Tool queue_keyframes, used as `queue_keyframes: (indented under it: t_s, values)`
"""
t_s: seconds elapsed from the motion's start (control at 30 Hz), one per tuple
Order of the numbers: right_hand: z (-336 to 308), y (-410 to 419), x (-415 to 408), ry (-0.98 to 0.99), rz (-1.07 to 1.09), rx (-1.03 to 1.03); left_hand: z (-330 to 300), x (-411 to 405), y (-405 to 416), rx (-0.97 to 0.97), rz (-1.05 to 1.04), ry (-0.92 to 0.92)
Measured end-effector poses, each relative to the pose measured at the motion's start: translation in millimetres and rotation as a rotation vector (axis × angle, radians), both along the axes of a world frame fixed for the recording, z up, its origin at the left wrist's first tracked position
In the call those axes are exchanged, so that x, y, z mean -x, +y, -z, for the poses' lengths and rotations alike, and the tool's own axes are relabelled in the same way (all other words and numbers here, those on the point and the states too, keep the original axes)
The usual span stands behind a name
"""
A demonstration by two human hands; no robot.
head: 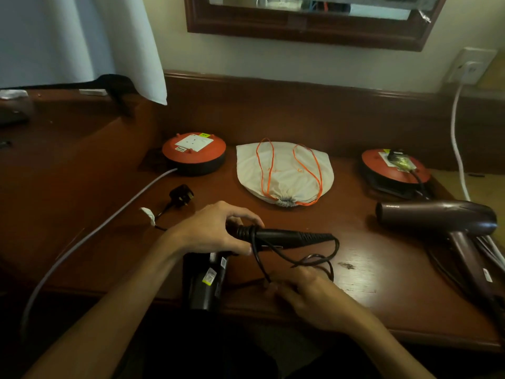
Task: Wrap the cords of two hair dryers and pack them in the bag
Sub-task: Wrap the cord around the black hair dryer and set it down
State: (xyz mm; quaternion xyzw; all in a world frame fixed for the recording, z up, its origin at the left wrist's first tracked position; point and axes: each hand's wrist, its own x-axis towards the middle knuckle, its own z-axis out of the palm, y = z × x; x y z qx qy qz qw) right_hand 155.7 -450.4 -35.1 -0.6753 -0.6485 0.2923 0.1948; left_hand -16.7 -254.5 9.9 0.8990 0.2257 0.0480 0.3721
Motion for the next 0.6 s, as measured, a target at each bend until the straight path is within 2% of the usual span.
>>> queue_keyframes:
  t_s: [0.17, 0.3, 0.47, 0.6]
  values:
    - [2, 14, -15, 0.025, 0.063, 0.029, -1, 2, 0, 0.055, 0.000, -0.014]
    - [-2, 27, -27, 0.112, 0.093, -0.006, 8, 0, -3, -0.024, -0.060, -0.055]
    - [0, 57, -66, -0.029, 0.131, 0.012, 9, 1, 0, -0.037, 0.011, -0.010]
    - [-4, 88, -77, -0.181, 0.149, -0.010, 7, -5, -7, -0.173, 0.044, 0.017]
